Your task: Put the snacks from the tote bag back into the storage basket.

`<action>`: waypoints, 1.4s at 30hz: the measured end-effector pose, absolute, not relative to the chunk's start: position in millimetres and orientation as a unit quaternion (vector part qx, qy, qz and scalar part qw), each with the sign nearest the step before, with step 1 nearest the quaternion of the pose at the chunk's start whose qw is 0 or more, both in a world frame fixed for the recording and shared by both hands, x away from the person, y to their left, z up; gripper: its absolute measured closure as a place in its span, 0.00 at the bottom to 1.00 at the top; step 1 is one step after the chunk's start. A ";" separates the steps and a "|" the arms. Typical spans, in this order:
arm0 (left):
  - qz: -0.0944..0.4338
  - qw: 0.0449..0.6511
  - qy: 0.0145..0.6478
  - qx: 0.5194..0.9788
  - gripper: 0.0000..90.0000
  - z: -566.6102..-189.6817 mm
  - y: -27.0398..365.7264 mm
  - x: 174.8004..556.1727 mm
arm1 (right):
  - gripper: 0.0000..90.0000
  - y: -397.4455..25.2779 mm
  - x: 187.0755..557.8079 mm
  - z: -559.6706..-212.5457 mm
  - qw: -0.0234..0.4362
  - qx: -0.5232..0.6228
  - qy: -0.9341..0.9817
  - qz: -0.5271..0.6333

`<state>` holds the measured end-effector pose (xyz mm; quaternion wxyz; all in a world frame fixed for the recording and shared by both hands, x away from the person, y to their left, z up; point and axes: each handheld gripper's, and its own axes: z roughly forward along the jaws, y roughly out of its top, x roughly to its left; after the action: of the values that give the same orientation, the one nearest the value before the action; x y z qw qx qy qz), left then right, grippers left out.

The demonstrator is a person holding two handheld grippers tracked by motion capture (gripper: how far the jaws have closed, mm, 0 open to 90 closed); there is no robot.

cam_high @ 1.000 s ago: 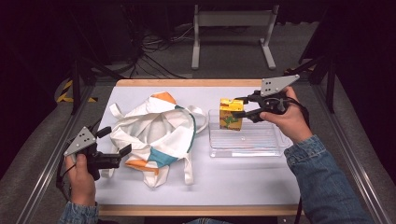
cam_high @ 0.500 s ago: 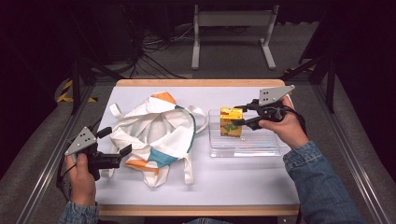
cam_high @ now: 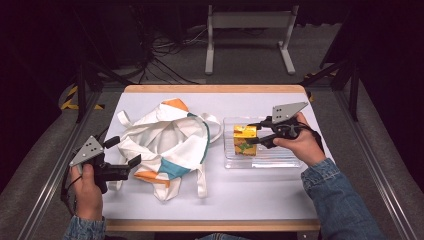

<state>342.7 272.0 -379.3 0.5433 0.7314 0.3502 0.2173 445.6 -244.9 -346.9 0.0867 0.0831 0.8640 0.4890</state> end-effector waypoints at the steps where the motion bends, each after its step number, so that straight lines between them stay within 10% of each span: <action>1: 0.217 0.543 0.350 0.731 0.00 -379.3 272.0 342.7 | 0.57 -244.9 445.6 -346.9 0.087 0.083 0.864 0.489; 42: 0.211 0.542 0.349 0.735 0.01 -380.3 270.5 342.7 | 0.57 -247.9 444.5 -370.5 0.044 0.064 0.887 0.455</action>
<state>342.7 270.5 -380.3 0.5424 0.7346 0.3486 0.2113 444.5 -247.9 -370.5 0.0442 0.0638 0.8871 0.4550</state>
